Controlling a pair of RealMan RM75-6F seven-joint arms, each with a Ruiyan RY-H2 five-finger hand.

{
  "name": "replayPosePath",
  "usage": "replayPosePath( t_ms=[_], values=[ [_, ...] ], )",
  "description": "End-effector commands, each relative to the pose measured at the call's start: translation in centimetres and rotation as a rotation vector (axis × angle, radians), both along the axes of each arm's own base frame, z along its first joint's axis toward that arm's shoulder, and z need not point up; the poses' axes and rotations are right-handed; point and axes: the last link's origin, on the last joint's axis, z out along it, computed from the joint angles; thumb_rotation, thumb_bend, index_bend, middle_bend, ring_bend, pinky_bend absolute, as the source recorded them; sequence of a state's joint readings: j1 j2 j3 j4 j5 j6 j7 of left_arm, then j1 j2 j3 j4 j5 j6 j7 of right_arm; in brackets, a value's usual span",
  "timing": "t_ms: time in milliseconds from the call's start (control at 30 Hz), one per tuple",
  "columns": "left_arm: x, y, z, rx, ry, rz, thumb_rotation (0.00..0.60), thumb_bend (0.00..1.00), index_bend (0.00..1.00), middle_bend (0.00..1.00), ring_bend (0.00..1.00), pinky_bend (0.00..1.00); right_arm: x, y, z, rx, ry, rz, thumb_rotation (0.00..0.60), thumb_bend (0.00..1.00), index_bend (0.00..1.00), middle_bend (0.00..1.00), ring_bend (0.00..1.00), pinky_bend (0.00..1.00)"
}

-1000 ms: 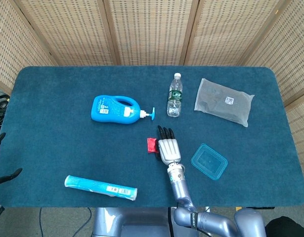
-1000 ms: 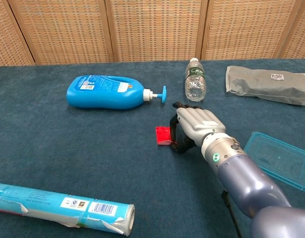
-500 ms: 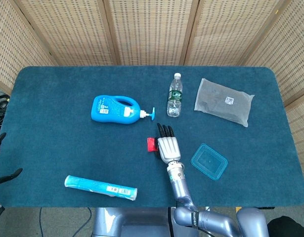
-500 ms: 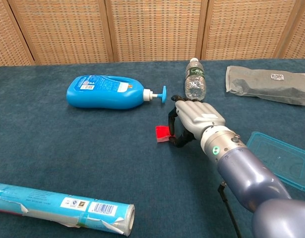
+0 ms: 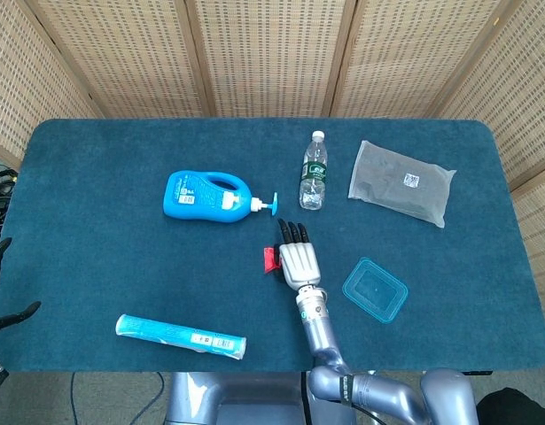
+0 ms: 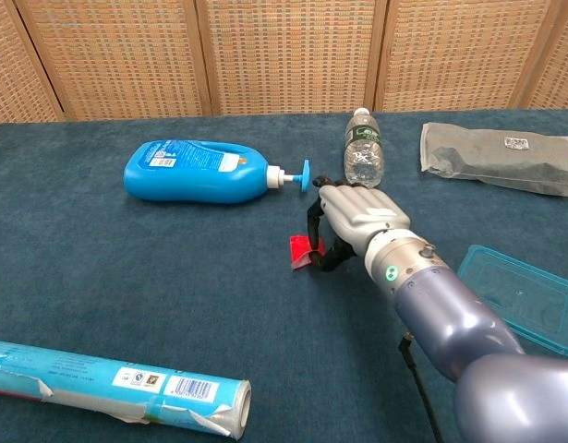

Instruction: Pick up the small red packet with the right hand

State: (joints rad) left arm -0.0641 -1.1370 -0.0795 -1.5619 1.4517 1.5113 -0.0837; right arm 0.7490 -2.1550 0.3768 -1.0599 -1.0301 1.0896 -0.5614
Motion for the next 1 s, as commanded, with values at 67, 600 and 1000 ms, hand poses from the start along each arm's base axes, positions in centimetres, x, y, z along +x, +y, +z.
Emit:
replayPosePath(
  t_ms=[67, 600, 1000],
  values=[
    [0.0, 0.0, 0.1, 0.002, -0.002, 0.002, 0.600, 0.14, 0.00, 0.00, 0.00, 0.00, 0.4, -0.5, -0.2, 0.000, 0.002, 0.003, 0.600, 0.57, 0.64, 0.05, 0.00, 0.00],
    [-0.3, 0.2, 0.2, 0.005, -0.008, 0.010, 0.600, 0.14, 0.00, 0.00, 0.00, 0.00, 1.9, -2.6, 1.0, -0.050, -0.004, 0.016, 0.600, 0.52, 0.64, 0.05, 0.00, 0.00],
    [-0.2, 0.2, 0.2, 0.004, -0.008, 0.010, 0.600, 0.14, 0.00, 0.00, 0.00, 0.00, 2.5, -3.7, 3.4, -0.109, -0.040, 0.022, 0.600, 0.51, 0.63, 0.05, 0.00, 0.00]
  ],
)
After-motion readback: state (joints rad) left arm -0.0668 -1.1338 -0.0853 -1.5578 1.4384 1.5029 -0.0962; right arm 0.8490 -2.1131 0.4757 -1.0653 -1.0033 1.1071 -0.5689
